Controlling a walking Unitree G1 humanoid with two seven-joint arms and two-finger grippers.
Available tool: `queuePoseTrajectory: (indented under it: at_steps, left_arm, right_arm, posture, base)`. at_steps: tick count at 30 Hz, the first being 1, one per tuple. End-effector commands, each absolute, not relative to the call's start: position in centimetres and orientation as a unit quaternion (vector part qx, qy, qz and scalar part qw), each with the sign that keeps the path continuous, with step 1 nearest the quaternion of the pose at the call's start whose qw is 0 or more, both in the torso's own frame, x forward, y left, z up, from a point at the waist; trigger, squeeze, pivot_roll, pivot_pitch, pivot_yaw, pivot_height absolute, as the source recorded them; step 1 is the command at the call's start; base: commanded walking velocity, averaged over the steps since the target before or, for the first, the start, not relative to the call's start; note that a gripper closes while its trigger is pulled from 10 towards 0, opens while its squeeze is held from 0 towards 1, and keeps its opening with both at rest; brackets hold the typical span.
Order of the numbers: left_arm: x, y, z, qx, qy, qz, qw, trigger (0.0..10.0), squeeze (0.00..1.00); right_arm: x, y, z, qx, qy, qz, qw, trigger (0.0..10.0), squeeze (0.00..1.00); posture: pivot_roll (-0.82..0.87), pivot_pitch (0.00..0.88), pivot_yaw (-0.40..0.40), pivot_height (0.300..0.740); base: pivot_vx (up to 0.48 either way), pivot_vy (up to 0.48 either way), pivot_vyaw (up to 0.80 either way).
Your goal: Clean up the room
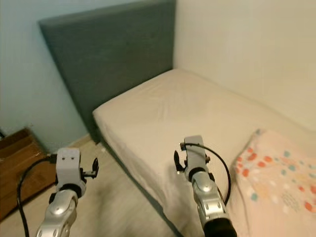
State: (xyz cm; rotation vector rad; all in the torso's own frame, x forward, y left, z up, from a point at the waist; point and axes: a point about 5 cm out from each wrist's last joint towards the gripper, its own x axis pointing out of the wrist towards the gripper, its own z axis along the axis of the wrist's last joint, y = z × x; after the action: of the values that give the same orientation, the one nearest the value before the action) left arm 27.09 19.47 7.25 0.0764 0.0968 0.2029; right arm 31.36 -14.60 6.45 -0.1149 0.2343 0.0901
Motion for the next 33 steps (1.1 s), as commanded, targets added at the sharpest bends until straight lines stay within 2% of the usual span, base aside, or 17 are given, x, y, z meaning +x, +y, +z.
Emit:
queuePoseTrajectory:
  at_steps: [1,12,33]
  left_arm:
    - [27.0,19.5,7.0,0.038,0.059,0.096,0.993,10.0,0.00]
    - [27.3,18.4,6.7,0.026,0.066,0.058,0.996,10.0,0.00]
    - [27.7,19.3,8.3,0.008,0.013,0.073,0.997,10.0,0.00]
  right_arm:
    - [31.2,-14.4,6.2,-0.053,0.125,0.044,0.990,10.0,0.00]
    - [31.0,-15.0,6.2,-0.050,0.124,0.031,0.991,10.0,0.00]
    - [30.8,-15.1,6.5,-0.077,0.093,0.036,0.992,10.0,0.00]
  posture:
    - [-0.02,0.070,-0.004,0.740]
    - [-0.03,0.061,0.013,0.740]
    - [-0.03,0.039,0.014,0.740]
  base:
    - [0.000,0.000,-0.80]
    - [0.000,0.000,-0.80]
    - [0.000,0.000,-0.80]
